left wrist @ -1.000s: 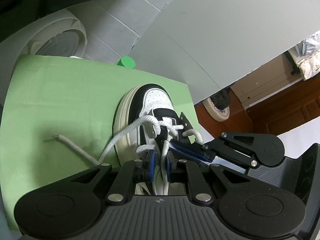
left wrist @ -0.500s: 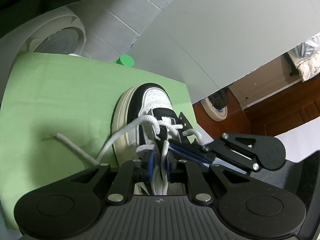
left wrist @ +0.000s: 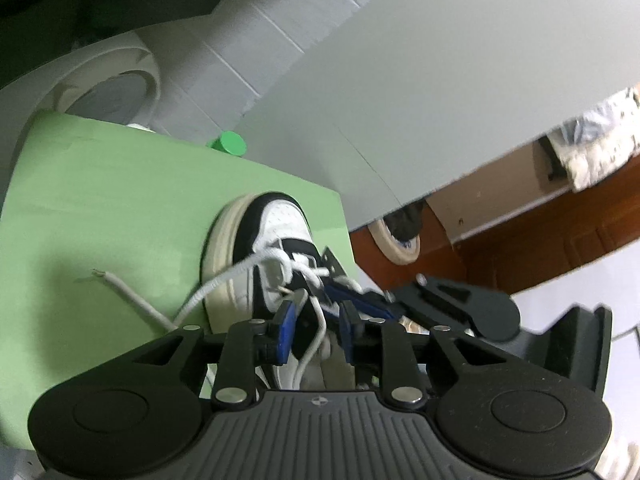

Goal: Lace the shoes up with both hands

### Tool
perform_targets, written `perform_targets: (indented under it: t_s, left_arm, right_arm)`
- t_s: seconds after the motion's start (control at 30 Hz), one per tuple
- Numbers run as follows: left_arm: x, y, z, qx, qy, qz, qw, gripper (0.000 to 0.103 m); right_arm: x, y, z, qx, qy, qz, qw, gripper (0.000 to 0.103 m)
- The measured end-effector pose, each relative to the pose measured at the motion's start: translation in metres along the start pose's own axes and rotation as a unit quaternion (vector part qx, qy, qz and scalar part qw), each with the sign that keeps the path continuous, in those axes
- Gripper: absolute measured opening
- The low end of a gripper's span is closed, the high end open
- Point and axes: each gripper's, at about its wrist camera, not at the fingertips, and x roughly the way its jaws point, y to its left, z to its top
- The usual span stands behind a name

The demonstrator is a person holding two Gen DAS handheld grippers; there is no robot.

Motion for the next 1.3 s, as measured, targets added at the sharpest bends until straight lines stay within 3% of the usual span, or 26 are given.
perform_targets:
  t_s: [0.07, 0.2, 0.5, 0.57, 0.67, 0.77, 0.83, 0.9, 0.97, 1.03, 1.1, 1.23, 1.3]
  left_arm:
    - [-0.001, 0.000, 0.003, 0.001, -0.009, 0.009, 0.9999, 0.027]
    - [0.002, -0.001, 0.006, 0.024, -0.012, 0.049, 0.9984, 0.028]
    - [0.012, -0.010, 0.003, 0.106, -0.007, 0.125, 0.9865, 0.028]
    - [0.013, -0.014, 0.002, 0.127, -0.008, 0.140, 0.9819, 0.035]
    - [0.013, -0.025, -0.003, 0.169, -0.012, 0.158, 0.9728, 0.045]
    - [0.012, -0.040, -0.009, 0.225, -0.018, 0.179, 0.9576, 0.056]
    - [0.010, -0.050, -0.012, 0.256, -0.021, 0.189, 0.9479, 0.059]
    - [0.006, -0.060, -0.014, 0.279, -0.026, 0.196, 0.9398, 0.061]
    - [0.000, -0.070, -0.014, 0.295, -0.030, 0.202, 0.9334, 0.068]
    - [-0.008, -0.081, -0.015, 0.308, -0.036, 0.206, 0.9281, 0.074]
    - [-0.017, -0.093, -0.016, 0.319, -0.043, 0.206, 0.9240, 0.076]
    - [-0.032, -0.114, -0.021, 0.326, -0.044, 0.202, 0.9226, 0.078]
    - [-0.039, -0.122, -0.025, 0.327, -0.040, 0.198, 0.9233, 0.078]
  right_arm:
    - [0.000, -0.001, 0.000, 0.008, 0.008, 0.003, 1.000, 0.017]
    - [0.008, 0.001, 0.000, 0.006, 0.020, 0.007, 1.000, 0.005]
    - [0.012, -0.001, 0.002, 0.020, 0.009, 0.021, 1.000, 0.005]
    - [0.009, -0.004, 0.001, 0.035, 0.008, 0.023, 0.999, 0.006]
    - [-0.002, -0.010, -0.001, 0.060, 0.003, 0.028, 0.998, 0.019]
    - [-0.017, -0.016, -0.001, 0.080, -0.010, 0.019, 0.997, 0.027]
    - [-0.027, -0.021, 0.000, 0.100, -0.027, 0.015, 0.995, 0.038]
    - [-0.040, -0.028, 0.001, 0.136, -0.045, 0.014, 0.990, 0.045]
    - [-0.052, -0.035, 0.002, 0.178, -0.060, 0.014, 0.982, 0.054]
    - [-0.067, -0.044, 0.005, 0.225, -0.078, 0.012, 0.971, 0.079]
    - [-0.082, -0.051, 0.006, 0.268, -0.095, 0.012, 0.959, 0.092]
    - [-0.114, -0.061, 0.009, 0.315, -0.113, 0.011, 0.942, 0.103]
    - [-0.130, -0.062, 0.010, 0.323, -0.119, 0.005, 0.939, 0.103]
